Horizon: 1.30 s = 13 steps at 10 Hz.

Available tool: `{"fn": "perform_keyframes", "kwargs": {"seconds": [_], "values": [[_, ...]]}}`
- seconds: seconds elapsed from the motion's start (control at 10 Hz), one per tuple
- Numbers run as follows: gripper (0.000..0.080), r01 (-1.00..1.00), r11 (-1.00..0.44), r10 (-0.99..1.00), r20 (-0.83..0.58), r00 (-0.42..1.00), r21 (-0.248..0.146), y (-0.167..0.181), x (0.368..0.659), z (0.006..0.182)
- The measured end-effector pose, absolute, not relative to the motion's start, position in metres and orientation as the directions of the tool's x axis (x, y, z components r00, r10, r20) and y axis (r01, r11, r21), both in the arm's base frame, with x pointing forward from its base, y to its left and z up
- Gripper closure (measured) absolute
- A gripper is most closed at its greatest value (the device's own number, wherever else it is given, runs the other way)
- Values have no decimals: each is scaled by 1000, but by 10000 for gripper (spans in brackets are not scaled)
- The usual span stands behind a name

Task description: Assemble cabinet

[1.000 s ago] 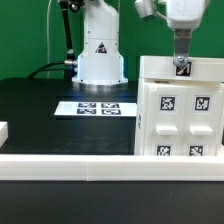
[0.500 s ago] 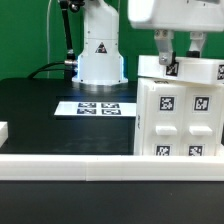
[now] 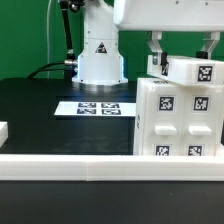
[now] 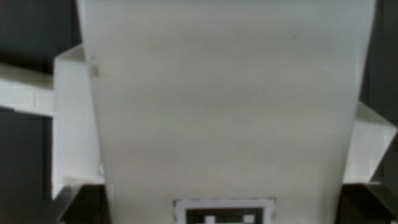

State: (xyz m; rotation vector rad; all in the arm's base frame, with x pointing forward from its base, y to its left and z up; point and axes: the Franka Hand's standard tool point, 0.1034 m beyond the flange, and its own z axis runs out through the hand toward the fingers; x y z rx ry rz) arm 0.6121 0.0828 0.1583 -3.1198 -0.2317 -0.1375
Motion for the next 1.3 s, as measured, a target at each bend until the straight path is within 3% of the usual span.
{"fn": "perform_keyframes", "kwargs": {"seconds": [0.3,0.6,0.9,1.3], "values": [[243,-114,-993,-116,83,990,-28,85,612,158],[243,-426,-901,-432,78,898,-85,87,612,157],[243,-723,-679,-732,35,681,-130,89,613,158],[243,-916,-375,-922,-41,384,-145,91,613,158]]}}
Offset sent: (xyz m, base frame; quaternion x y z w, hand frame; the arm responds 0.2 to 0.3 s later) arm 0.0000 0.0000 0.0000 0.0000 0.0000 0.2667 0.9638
